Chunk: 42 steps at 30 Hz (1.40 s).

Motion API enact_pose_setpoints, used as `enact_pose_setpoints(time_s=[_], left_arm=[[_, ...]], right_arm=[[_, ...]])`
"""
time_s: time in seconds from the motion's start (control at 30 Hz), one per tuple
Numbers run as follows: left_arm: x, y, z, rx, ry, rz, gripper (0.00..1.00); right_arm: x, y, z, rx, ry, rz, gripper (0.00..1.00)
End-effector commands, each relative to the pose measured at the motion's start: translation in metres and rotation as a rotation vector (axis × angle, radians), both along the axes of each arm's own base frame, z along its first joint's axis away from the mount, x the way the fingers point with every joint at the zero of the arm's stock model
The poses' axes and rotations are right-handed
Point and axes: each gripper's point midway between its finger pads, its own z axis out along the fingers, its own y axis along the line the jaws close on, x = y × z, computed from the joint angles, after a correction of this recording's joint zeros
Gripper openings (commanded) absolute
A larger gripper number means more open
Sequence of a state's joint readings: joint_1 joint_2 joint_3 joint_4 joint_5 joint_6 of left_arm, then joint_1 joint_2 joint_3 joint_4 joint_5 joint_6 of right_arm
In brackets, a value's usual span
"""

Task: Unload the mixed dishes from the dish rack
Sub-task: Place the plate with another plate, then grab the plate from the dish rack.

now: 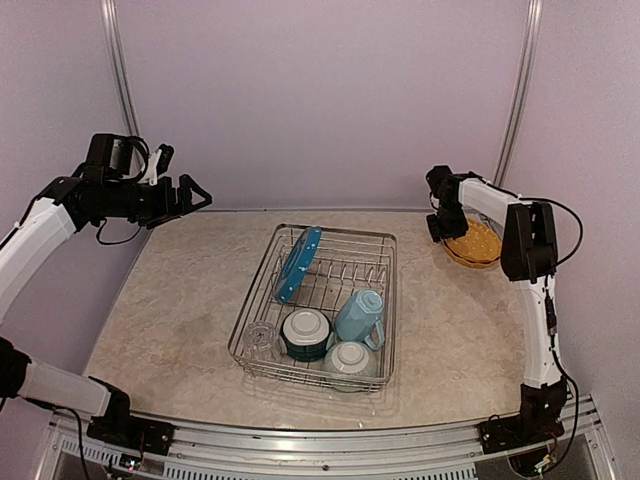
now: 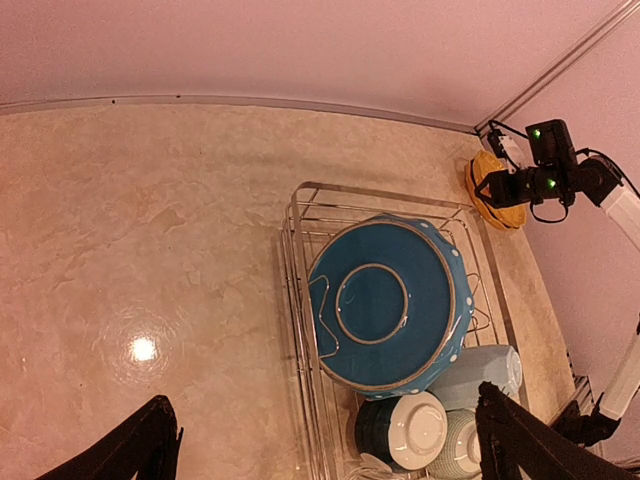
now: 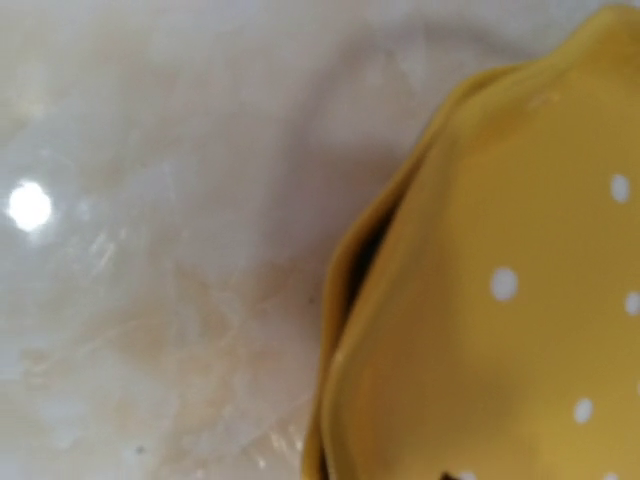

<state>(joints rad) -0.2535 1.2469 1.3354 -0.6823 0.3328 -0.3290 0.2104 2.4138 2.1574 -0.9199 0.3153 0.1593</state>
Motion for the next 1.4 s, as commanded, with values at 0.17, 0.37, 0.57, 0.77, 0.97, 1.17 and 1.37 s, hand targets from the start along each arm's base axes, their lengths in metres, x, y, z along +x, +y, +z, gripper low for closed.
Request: enact_pose_setpoints(time_s=[0.17, 0.37, 0.57, 0.77, 0.97, 1.17, 1.37], left_arm=[[-0.001, 0.0, 0.001, -0.009, 0.009, -0.007, 0.99], [-0.002, -0.002, 0.002, -0.016, 0.011, -0.013, 0.99], [-0.003, 0.0, 0.003, -0.01, 0.005, -0.007, 0.99], [-0.002, 0.002, 0.003, -0.003, 0.006, -0.001, 0.99], [-0.002, 0.002, 0.003, -0.002, 0.004, 0.003, 0.99], [-0.001, 0.002, 0.001, 0.001, 0.01, 0.003, 0.99], [-0.001, 0.002, 0.0, 0.0, 0.012, 0.001, 0.99]], right_arm=[[-0.022, 0.039, 0.096, 0.024, -0.173, 0.05, 0.61], [-0.056, 0.074, 0.125, 0.084, -0.249, 0.1, 0.65], [-0.09, 0.131, 0.163, 0.286, -0.372, 0.204, 0.65], [-0.128, 0.203, 0.199, 0.721, -0.447, 0.34, 0.64], [-0.159, 0.259, 0.222, 1.21, -0.426, 0.432, 0.65], [-0.167, 0.296, 0.21, 1.388, -0.332, 0.459, 0.66], [-0.183, 0.331, 0.201, 1.572, -0.242, 0.463, 0.64]])
